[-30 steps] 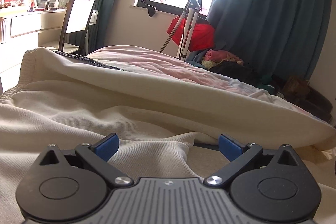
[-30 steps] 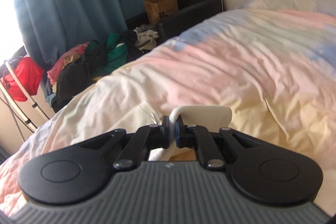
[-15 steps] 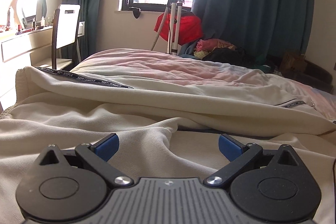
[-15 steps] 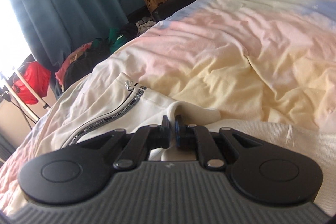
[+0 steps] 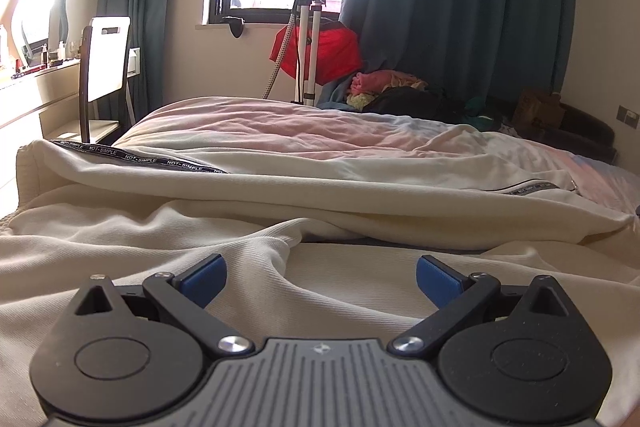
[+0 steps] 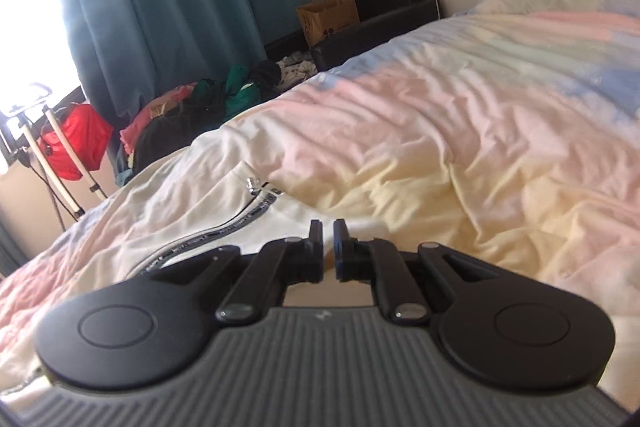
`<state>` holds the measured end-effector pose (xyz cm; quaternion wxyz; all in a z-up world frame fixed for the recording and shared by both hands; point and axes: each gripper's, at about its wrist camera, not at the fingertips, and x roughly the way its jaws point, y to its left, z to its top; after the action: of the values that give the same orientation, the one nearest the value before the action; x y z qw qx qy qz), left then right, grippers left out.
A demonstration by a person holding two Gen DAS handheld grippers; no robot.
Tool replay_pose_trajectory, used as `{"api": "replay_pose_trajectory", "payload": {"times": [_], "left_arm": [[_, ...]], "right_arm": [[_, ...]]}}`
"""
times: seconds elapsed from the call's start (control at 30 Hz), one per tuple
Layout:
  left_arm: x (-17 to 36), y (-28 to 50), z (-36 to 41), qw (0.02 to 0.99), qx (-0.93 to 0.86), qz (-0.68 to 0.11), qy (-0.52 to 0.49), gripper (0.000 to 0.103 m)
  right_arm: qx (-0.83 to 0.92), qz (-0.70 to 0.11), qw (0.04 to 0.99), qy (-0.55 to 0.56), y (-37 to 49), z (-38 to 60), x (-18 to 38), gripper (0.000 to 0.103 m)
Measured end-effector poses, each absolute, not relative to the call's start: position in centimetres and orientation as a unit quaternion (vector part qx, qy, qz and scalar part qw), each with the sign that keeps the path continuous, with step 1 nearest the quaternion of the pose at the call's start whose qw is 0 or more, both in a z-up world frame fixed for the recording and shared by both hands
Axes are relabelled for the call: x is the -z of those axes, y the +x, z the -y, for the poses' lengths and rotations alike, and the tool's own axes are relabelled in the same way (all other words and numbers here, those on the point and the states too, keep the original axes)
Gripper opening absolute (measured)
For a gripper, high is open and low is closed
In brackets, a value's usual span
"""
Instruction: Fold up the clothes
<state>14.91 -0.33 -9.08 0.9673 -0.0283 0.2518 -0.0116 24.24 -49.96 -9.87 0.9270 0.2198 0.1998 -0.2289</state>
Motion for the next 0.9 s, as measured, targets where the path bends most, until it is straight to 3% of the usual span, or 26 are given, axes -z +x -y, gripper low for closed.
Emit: {"api": "replay_pose_trajectory", "payload": {"times": [0.13,0.37,0.5,0.7,0.9], "left_arm": [[9.0,14.6,0.5,0.967,0.018,-0.254,-0.025,0.102],[8.9,13.6,0.4,0.967,0.021,-0.252,-0.018,0.102],[9.3,13.4,0.4,0.969,0.012,-0.247,-0.01,0.102],[9.5,13.5,0.2,0.967,-0.002,-0.254,-0.014,0.102],[7.9,12.2,-1.2,0.969,-0.027,-0.246,-0.026,0.102]], "right_arm": [[0.218,-0.2,0.936,0.189,22.3,48.1,10.2,0.01],[0.18,-0.336,0.913,0.148,26.6,45.9,14.5,0.008],[0.179,-0.324,0.918,0.141,27.0,45.8,16.2,0.005],[0.163,-0.303,0.936,0.076,24.0,43.1,12.9,0.007],[0.099,-0.259,0.955,0.1,19.1,40.0,6.9,0.007]]}}
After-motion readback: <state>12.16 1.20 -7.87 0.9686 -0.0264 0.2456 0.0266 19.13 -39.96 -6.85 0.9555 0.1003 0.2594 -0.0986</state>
